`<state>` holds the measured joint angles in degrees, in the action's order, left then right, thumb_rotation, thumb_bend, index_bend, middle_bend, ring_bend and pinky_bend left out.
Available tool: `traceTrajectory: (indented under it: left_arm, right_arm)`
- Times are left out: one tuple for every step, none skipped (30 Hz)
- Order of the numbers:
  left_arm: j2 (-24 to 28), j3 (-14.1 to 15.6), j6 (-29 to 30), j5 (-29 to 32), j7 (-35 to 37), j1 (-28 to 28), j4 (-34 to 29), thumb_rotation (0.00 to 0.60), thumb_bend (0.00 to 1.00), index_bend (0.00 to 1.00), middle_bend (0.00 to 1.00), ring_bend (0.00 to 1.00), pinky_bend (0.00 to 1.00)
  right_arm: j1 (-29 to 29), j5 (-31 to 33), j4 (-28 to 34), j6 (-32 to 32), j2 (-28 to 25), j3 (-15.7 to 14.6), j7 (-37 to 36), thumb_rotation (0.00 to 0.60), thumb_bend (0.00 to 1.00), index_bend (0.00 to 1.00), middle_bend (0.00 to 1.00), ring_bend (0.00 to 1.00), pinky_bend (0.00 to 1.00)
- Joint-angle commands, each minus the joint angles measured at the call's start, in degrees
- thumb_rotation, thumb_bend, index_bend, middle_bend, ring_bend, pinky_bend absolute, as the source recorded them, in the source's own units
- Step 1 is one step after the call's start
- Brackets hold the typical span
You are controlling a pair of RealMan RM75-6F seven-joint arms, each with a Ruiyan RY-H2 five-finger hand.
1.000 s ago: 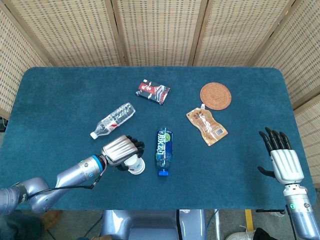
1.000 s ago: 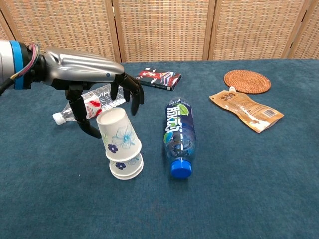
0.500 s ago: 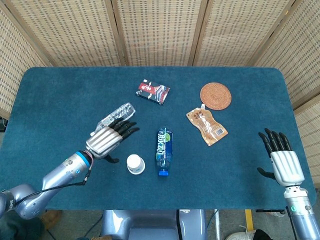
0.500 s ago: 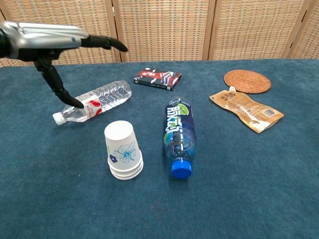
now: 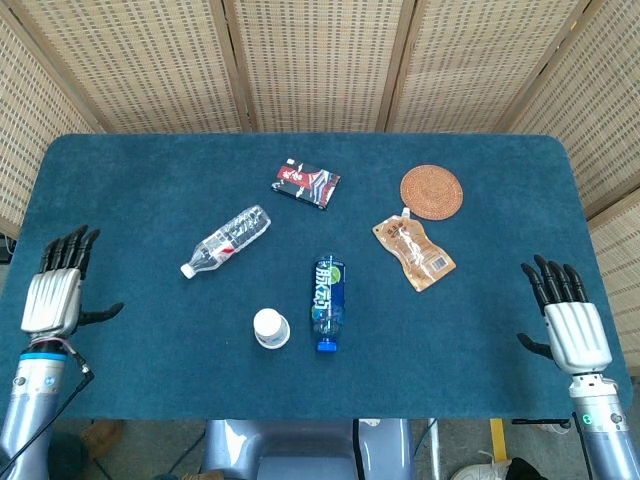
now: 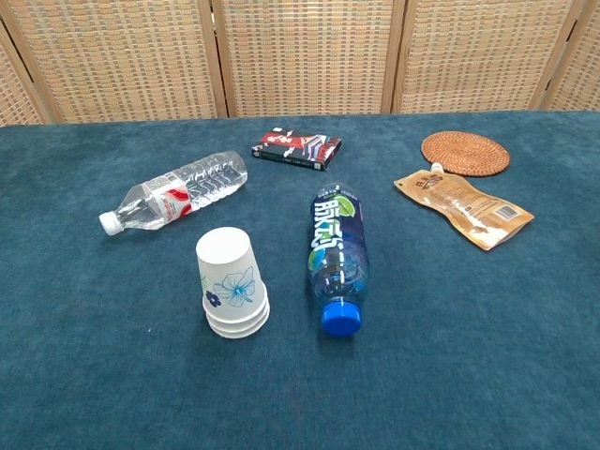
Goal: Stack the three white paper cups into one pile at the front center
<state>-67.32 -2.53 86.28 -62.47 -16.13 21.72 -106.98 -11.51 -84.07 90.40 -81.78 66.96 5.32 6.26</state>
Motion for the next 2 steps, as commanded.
traceTrajectory:
  left_arm:
    - [-0.33,2.22,1.86,-1.69,1.81,-3.23,1.27,0.600,0.00,0.00,0.00,0.00,0.00]
    - [-0.07,2.35,2.16,-2.53,2.15,-3.68,1.34,0.600,0.00,0.00,0.00,0.00,0.00]
  right_arm:
    - [0.00,0.20,-0.24,0.06,0.22,0.16,0.10,0.600,0.00,0.01,0.00,0.00,0.00]
    - [-0.05,0.20,-0.37,0.13,0.30,0.21,-0.03,0.600,0.00,0.01,0.00,0.00,0.00]
